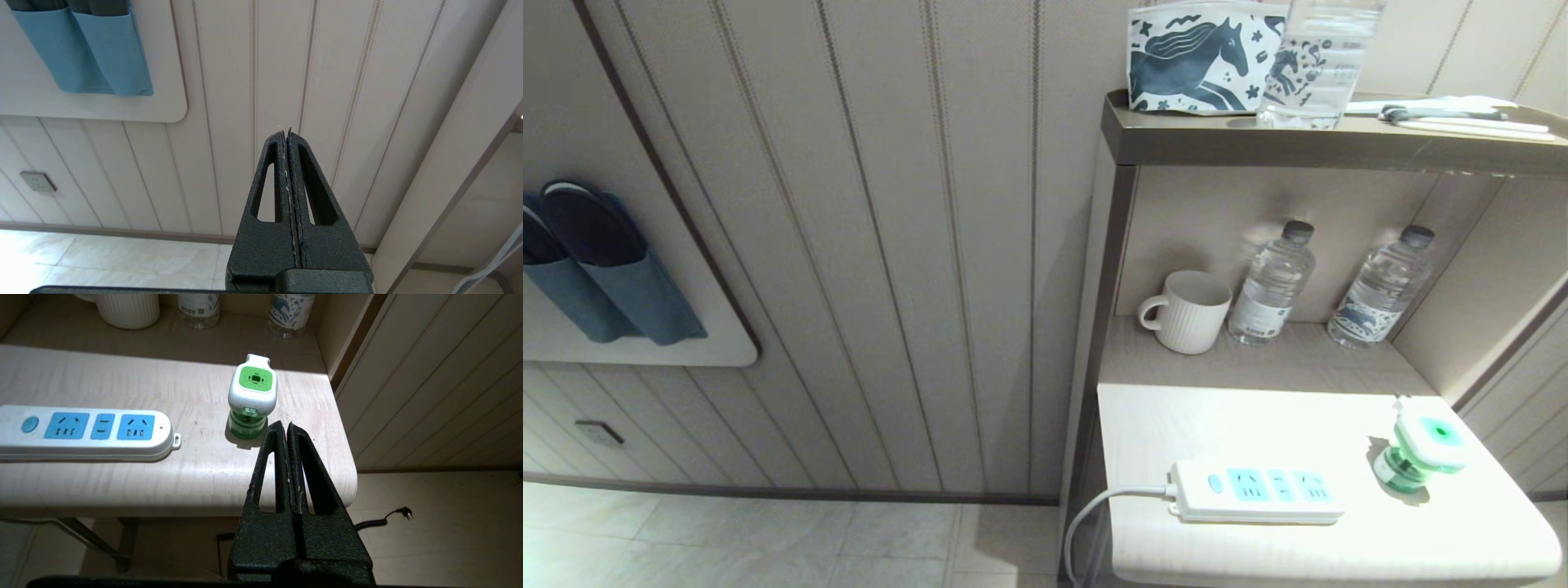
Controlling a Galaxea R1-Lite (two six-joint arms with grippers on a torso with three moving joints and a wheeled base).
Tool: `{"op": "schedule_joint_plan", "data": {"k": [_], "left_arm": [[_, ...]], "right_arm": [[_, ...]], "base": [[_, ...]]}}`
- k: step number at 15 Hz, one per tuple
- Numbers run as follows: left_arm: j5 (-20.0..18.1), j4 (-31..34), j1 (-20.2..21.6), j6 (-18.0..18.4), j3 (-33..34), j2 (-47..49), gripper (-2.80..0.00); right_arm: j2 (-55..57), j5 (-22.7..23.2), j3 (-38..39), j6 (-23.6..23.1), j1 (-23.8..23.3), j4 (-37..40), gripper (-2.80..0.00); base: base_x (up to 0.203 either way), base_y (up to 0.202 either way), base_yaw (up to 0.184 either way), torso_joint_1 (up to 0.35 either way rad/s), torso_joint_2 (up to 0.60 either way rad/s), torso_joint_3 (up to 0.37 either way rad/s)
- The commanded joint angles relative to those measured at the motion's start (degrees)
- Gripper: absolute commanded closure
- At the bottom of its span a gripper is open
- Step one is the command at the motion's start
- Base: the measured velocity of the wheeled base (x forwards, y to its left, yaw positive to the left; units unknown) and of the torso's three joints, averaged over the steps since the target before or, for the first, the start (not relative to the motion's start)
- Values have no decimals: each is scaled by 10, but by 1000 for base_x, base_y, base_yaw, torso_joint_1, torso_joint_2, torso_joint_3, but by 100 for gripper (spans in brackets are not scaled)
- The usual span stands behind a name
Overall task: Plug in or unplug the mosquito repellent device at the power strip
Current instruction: Pick up the mosquito repellent liquid
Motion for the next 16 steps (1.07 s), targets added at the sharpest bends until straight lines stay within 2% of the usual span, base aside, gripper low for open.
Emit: {"op": "schedule_joint_plan", "data": {"k": [1,7,16], "left_arm": [[0,-1,0,0,0,1,0],[0,-1,0,0,0,1,0],[0,-1,0,0,0,1,0]], "right_arm": [[2,-1,-2,0,1,9,0],[-3,-3,-3,2,0,9,0],[-13,-3,-7,2,1,9,0]], "base": [[0,0,0,0,0,0],[0,0,0,-6,14,9],[0,0,0,-182,442,255]]}}
